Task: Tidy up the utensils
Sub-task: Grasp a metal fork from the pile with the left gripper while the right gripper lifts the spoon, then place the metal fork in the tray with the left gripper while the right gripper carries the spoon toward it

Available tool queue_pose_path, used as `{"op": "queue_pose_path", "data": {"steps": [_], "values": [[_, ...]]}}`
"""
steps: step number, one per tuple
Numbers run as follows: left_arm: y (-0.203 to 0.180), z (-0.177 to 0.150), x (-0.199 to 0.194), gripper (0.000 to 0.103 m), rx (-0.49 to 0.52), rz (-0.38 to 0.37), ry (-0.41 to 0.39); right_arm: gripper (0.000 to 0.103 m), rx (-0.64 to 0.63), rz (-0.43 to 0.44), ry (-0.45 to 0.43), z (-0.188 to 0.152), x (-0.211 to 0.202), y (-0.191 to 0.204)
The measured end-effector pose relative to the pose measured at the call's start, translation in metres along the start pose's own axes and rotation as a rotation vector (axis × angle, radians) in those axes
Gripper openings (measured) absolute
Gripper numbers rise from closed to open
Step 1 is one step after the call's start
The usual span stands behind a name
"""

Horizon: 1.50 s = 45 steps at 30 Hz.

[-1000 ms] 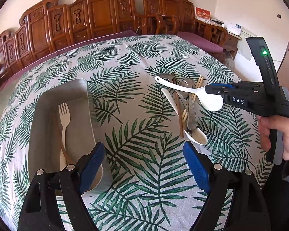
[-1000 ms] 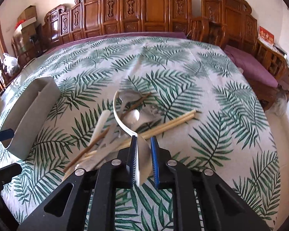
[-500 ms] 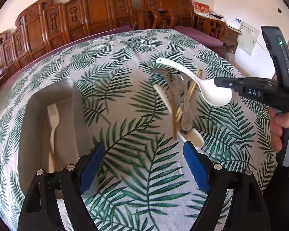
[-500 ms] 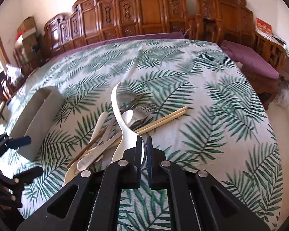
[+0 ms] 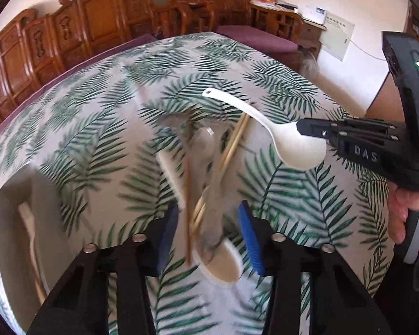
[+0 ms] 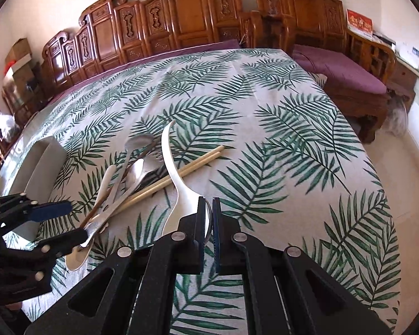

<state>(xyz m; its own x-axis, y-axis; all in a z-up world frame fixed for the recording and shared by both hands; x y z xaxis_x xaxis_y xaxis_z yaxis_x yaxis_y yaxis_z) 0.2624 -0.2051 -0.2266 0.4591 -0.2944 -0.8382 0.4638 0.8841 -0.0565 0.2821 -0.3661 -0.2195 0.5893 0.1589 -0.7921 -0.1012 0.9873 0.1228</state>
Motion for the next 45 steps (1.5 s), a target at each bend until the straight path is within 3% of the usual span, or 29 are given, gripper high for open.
{"op": "queue_pose_path", "data": {"steps": [6, 11, 22, 24, 38, 45], "values": [[-0.008, 0.02, 0.03, 0.021, 0.012, -0.002, 0.05, 0.006, 0.038, 0.016, 0.008, -0.002, 0.002, -0.011], [-0.013, 0.029, 0.042, 0.015, 0.032, 0.012, 0.064, 0.006, 0.053, 0.038, 0.005, -0.001, 0.002, -0.012], [-0.007, 0.037, 0.056, 0.012, 0.016, 0.014, 0.091, 0.006, 0.057, 0.055, 0.002, 0.001, 0.001, -0.008], [-0.008, 0.037, 0.053, 0.007, 0.017, 0.015, 0.082, 0.006, 0.057, 0.056, 0.002, 0.0, 0.001, -0.008], [-0.005, 0.034, 0.021, 0.006, -0.003, 0.023, 0.025, 0.006, 0.045, 0.056, 0.004, 0.001, 0.001, -0.002], [0.015, 0.03, -0.003, 0.006, -0.034, 0.04, -0.012, 0.006, 0.027, 0.064, -0.014, 0.004, -0.005, 0.011]]}}
Point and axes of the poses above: each gripper's, at about its wrist camera, not at the fingertips, and x roughly the way its jaws point, y to its left, z to its top, the point moved 2 cm from there along x, roughly the way its jaws point, and after that the axes turned 3 degrees about -x, right-handed, at the moved point
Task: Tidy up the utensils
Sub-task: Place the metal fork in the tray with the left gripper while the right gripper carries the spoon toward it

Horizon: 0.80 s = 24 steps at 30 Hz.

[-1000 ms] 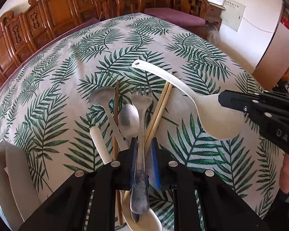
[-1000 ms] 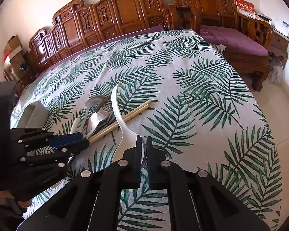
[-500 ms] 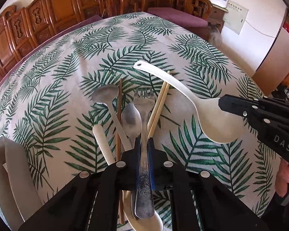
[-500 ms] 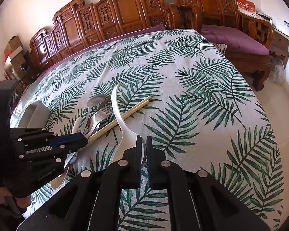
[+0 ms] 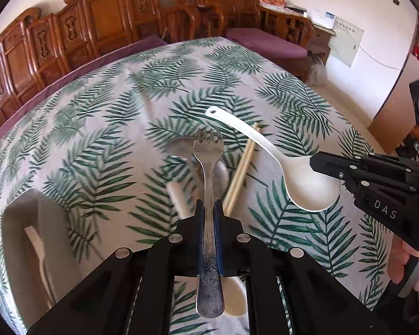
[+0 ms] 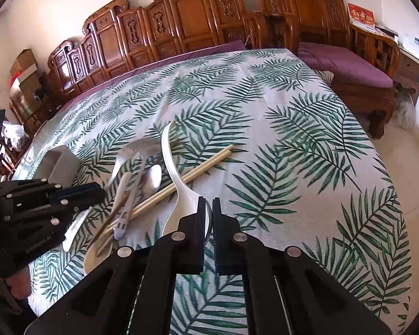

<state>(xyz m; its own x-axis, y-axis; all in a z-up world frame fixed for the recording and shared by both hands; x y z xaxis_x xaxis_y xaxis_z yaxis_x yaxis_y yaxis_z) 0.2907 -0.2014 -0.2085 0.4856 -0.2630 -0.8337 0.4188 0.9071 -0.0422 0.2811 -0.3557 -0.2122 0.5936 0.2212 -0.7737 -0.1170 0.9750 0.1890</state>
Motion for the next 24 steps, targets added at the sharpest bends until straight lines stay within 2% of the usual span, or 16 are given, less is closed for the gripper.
{"op": "queue_pose_path", "data": {"steps": [24], "values": [[0.111, -0.031, -0.082, 0.007, -0.104, 0.09, -0.091, 0.006, -0.116, 0.088, -0.009, -0.007, -0.014, 0.082]]}}
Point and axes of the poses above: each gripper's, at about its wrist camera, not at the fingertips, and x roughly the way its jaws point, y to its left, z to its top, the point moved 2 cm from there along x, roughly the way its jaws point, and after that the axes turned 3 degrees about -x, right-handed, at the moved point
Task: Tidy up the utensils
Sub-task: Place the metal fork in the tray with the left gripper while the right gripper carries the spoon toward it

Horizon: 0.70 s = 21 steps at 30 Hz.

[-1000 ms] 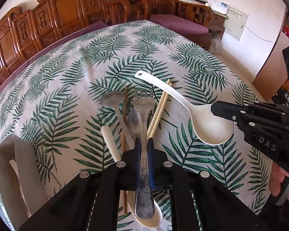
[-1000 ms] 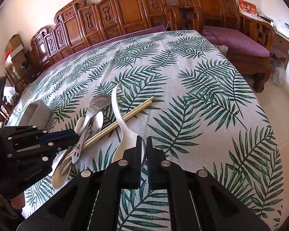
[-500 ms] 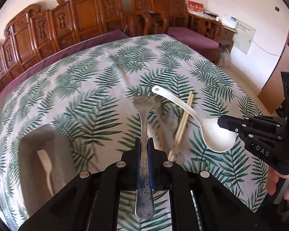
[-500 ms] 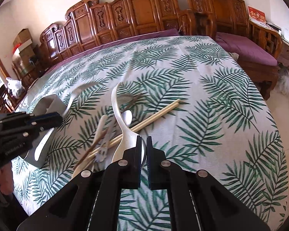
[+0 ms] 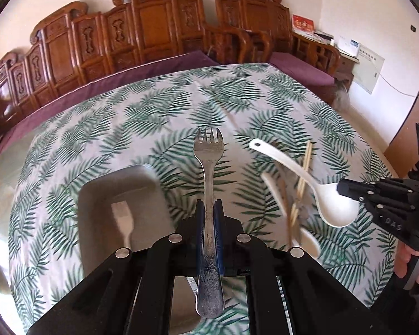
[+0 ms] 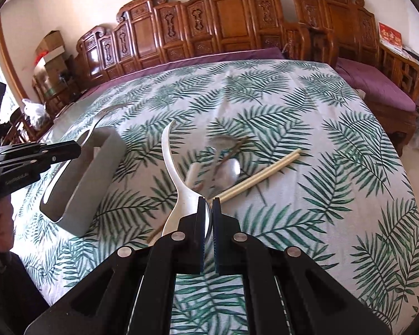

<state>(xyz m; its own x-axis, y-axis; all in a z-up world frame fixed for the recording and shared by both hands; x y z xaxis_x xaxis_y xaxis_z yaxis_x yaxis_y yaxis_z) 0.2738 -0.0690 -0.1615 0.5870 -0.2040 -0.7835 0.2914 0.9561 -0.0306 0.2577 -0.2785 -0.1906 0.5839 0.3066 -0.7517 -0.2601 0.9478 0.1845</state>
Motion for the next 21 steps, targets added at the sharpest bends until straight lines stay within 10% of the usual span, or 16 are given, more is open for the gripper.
{"op": "queue_pose_path", "data": {"steps": [21], "values": [[0.088, -0.048, 0.033, 0.007, -0.142, 0.089, 0.091, 0.006, -0.091, 0.105, 0.016, 0.014, 0.01, 0.082]]}}
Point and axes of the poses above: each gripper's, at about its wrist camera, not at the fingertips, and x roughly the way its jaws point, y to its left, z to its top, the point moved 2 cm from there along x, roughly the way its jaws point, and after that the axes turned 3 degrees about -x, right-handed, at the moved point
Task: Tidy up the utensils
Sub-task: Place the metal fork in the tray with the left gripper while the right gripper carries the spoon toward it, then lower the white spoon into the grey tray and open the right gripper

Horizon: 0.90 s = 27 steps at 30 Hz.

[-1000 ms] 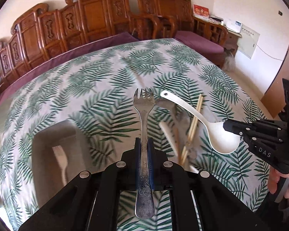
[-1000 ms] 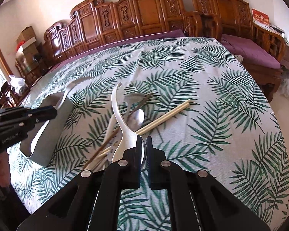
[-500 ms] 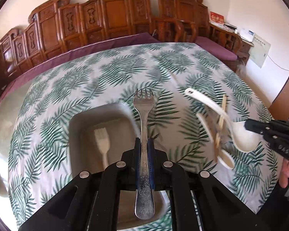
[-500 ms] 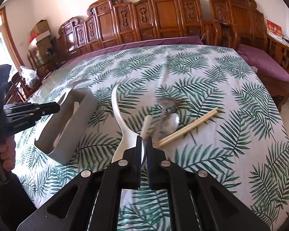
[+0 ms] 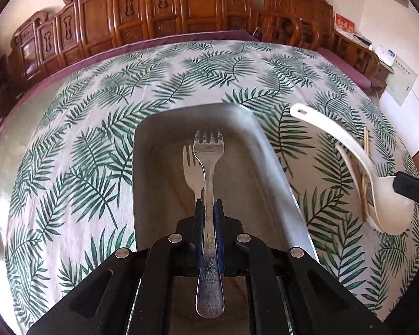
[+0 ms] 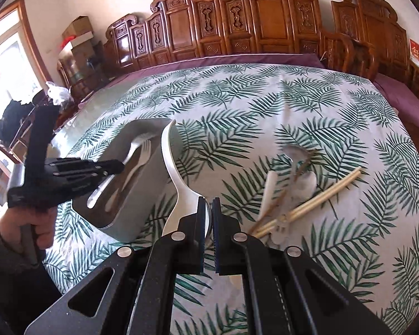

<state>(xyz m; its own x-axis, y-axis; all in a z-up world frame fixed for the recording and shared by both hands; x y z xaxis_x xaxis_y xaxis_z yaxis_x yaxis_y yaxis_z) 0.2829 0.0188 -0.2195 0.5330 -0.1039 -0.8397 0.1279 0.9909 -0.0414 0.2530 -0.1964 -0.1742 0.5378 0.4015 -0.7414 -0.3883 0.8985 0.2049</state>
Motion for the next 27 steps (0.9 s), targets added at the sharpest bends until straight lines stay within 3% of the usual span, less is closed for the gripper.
{"op": "queue_pose_path", "data": {"steps": [11, 22, 27], "values": [[0.006, -0.004, 0.012, 0.007, -0.033, -0.027, 0.055, 0.006, -0.022, 0.007, -0.012, 0.023, 0.005, 0.029], [0.024, 0.011, -0.029, 0.008, -0.07, -0.063, -0.055, 0.006, -0.056, -0.02, 0.018, 0.028, 0.02, 0.06], [0.038, 0.016, -0.043, 0.023, -0.079, -0.041, -0.098, 0.006, -0.068, -0.023, 0.035, 0.03, 0.034, 0.075]]}}
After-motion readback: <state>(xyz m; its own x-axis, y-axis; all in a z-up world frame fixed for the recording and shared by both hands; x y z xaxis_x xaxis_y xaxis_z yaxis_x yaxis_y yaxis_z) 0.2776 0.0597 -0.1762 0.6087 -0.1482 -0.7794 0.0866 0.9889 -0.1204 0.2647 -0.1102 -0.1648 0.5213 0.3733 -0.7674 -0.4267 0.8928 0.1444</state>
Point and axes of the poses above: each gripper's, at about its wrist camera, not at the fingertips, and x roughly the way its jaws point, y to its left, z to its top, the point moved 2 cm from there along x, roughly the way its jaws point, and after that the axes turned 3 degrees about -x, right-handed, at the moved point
